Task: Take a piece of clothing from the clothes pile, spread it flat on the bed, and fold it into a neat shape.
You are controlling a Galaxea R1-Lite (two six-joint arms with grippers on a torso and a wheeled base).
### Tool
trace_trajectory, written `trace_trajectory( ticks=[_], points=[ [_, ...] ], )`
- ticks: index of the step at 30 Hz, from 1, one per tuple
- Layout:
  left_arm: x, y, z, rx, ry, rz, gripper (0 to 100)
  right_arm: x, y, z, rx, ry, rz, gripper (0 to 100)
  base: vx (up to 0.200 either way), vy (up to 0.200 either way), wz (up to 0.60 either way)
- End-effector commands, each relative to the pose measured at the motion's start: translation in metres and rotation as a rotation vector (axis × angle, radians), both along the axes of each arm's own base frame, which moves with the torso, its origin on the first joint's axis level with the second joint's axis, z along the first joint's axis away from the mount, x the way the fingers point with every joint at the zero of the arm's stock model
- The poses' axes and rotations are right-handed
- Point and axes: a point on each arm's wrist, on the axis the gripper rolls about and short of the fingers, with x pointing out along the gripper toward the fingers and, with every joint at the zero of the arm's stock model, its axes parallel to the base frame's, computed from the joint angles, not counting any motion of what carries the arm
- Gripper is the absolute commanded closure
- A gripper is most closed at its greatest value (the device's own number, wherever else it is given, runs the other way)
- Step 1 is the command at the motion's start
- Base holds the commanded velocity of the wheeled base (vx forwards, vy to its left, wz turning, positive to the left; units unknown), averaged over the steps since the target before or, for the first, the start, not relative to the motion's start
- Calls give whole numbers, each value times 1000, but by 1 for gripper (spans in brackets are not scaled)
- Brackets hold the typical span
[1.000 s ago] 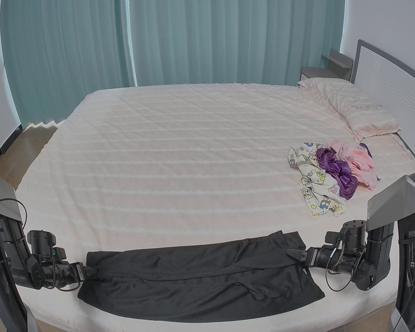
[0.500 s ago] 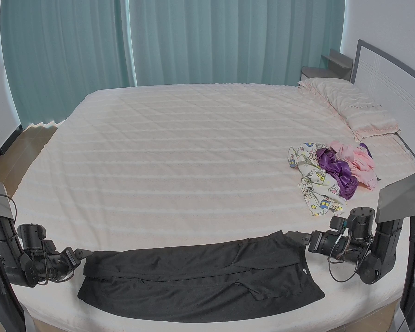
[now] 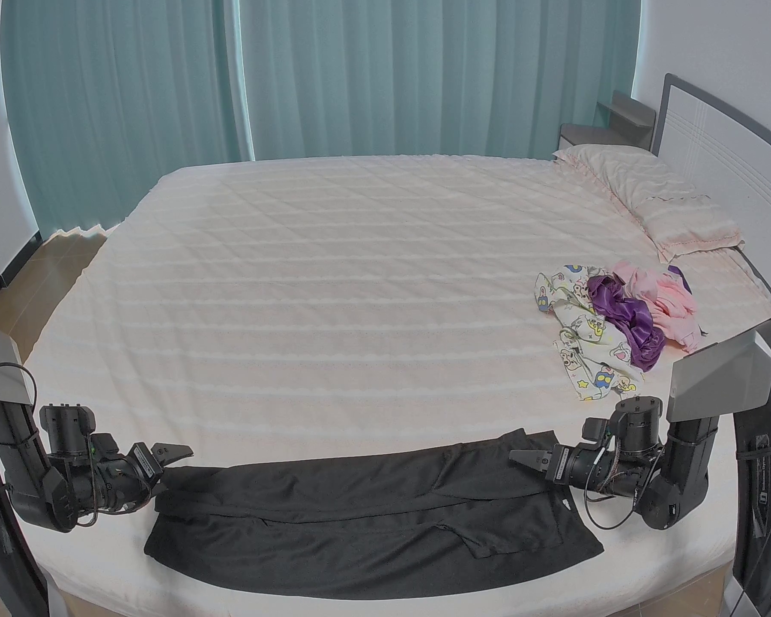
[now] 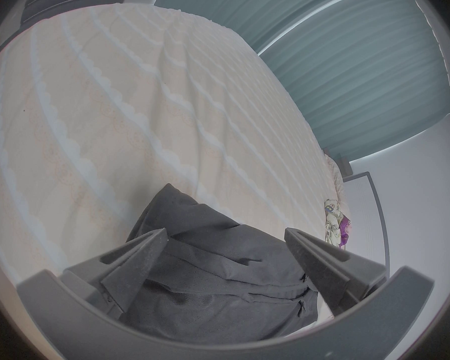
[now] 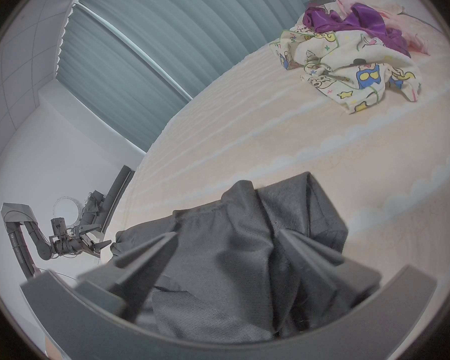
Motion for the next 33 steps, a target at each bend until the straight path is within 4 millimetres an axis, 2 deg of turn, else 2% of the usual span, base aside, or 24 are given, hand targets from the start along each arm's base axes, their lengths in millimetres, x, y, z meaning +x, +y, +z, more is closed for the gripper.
trace_trajectory(
  ticks=[1, 12, 21, 22, 25, 29, 33],
  points=[
    [0, 0, -5, -2, 18, -3, 0, -2, 0, -7, -3, 22, 5, 100, 0, 0, 0],
    [-1, 0, -9, 4, 37, 3, 0, -22, -9, -6, -16, 52, -13, 100, 0, 0, 0],
    [-1, 0, -10, 4, 41, 4, 0, -26, -11, -12, -22, 55, -14, 100, 0, 0, 0],
    [-1, 0, -10, 4, 41, 2, 0, -25, -11, -13, -25, 53, -14, 0, 0, 0, 0],
    [-1, 0, -10, 4, 41, 4, 0, -24, -11, -7, -22, 31, -12, 0, 0, 0, 0],
    [-1, 0, -10, 4, 41, 2, 0, -14, -13, 18, 5, -59, -33, 0, 0, 0, 0],
    [-1, 0, -10, 4, 43, 2, 0, 0, -9, 25, 18, -113, -32, 0, 0, 0, 0]
  ],
)
